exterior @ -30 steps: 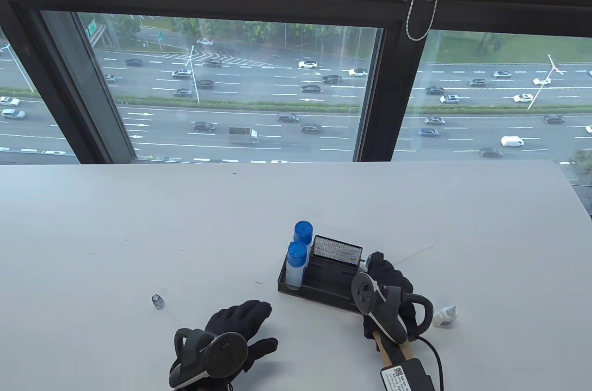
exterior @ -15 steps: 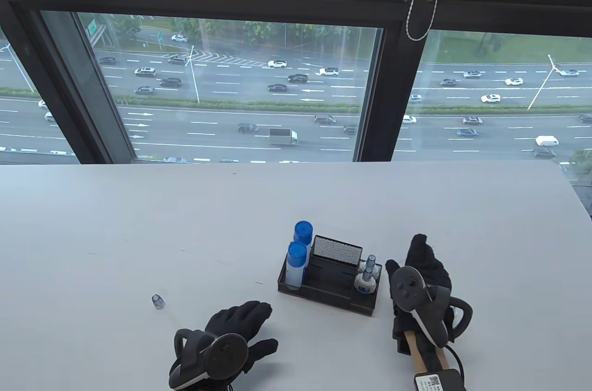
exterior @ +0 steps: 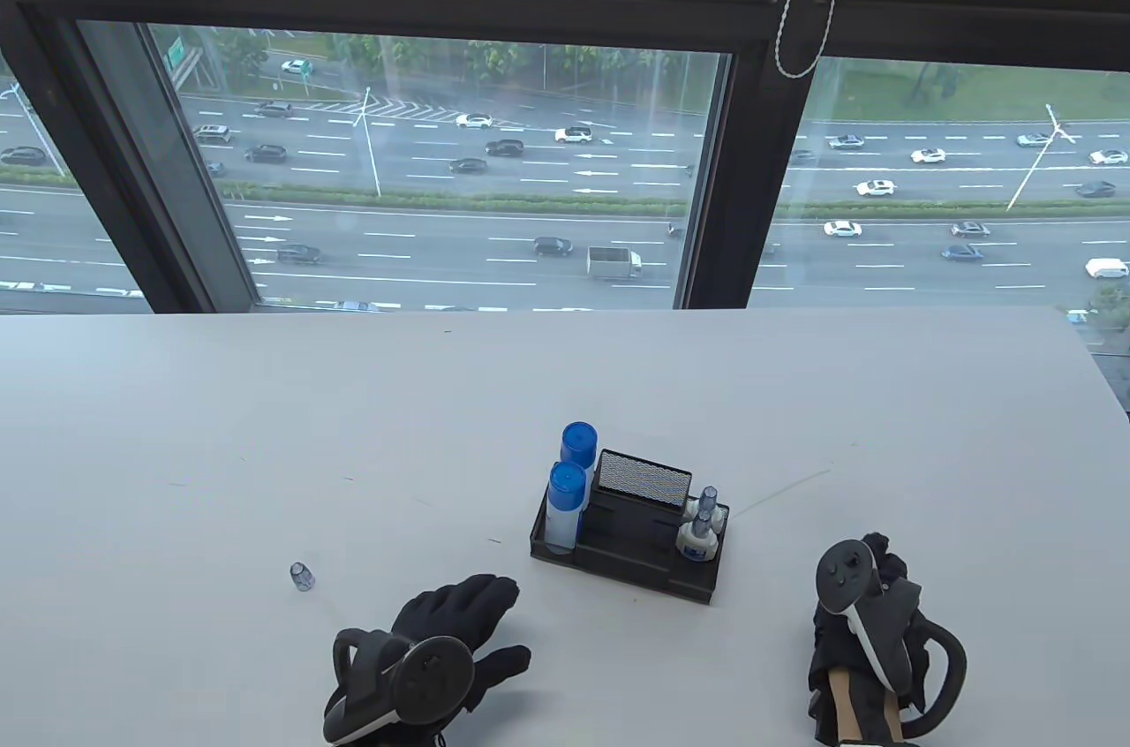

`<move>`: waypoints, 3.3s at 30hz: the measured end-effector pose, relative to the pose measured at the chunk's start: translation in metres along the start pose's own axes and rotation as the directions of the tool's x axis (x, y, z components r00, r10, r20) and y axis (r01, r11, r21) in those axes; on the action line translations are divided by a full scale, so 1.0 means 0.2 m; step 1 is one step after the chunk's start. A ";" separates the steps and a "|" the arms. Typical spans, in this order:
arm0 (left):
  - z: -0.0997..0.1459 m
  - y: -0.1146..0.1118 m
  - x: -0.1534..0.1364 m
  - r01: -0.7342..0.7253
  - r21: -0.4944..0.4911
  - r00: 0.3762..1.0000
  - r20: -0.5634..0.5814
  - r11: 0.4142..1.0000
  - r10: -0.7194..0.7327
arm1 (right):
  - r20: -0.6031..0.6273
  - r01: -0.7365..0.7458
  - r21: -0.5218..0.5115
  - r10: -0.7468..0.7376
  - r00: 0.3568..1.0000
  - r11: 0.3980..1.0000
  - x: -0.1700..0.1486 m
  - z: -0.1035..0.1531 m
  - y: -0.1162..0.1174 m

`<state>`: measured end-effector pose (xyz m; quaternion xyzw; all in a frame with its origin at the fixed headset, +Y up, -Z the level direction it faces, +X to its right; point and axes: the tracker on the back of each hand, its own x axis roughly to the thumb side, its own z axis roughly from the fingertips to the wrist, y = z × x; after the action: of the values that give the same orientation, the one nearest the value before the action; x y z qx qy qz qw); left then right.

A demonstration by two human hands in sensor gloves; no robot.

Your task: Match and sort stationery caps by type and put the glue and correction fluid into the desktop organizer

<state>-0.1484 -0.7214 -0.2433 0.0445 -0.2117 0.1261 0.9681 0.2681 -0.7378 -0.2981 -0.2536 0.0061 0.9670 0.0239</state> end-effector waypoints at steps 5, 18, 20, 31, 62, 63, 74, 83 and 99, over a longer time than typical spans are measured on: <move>0.00 -0.02 -0.01 -0.002 -0.003 1.000 0.001 1.000 0.002 | 0.021 -0.007 0.095 0.005 1.000 0.995 0.01 -0.01 0.04; 0.00 -0.02 0.00 -0.020 0.022 1.000 0.012 1.000 0.020 | 0.044 -0.013 -0.038 0.015 0.999 0.999 0.00 0.00 0.00; 0.00 -0.02 0.00 -0.021 0.020 1.000 0.011 1.000 0.021 | 0.066 -0.021 -0.074 0.026 0.997 0.997 0.02 0.02 -0.02; -0.01 0.05 0.00 -0.074 0.056 0.997 0.001 0.996 0.075 | 0.357 0.281 -0.094 -0.231 0.905 0.955 0.24 0.27 -0.35; 0.01 0.04 0.12 -0.226 0.083 0.973 0.071 0.971 0.220 | 0.569 0.559 0.460 -0.712 0.411 0.690 0.70 0.71 -0.26; 0.01 0.04 0.11 -0.234 0.075 0.971 0.067 0.969 0.229 | 0.554 0.569 0.485 -0.737 0.387 0.664 0.69 0.71 -0.25; 0.02 0.07 0.02 -0.530 0.127 0.846 0.008 0.838 0.533 | 0.505 0.505 0.608 -0.789 0.349 0.613 0.72 0.68 -0.12; 0.01 0.04 0.09 -0.373 0.050 0.928 0.016 0.926 0.373 | 0.544 0.463 0.560 -0.727 0.420 0.687 0.77 0.75 -0.08; 0.04 0.09 0.18 0.066 0.044 0.998 0.005 0.997 -0.067 | 0.547 0.580 0.485 -0.744 0.383 0.655 0.75 0.75 -0.11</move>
<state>-0.1255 -0.6973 -0.2206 0.0729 -0.2106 0.0983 0.9699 0.0656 -0.7065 -0.2405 0.1623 -0.0025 0.8844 0.4375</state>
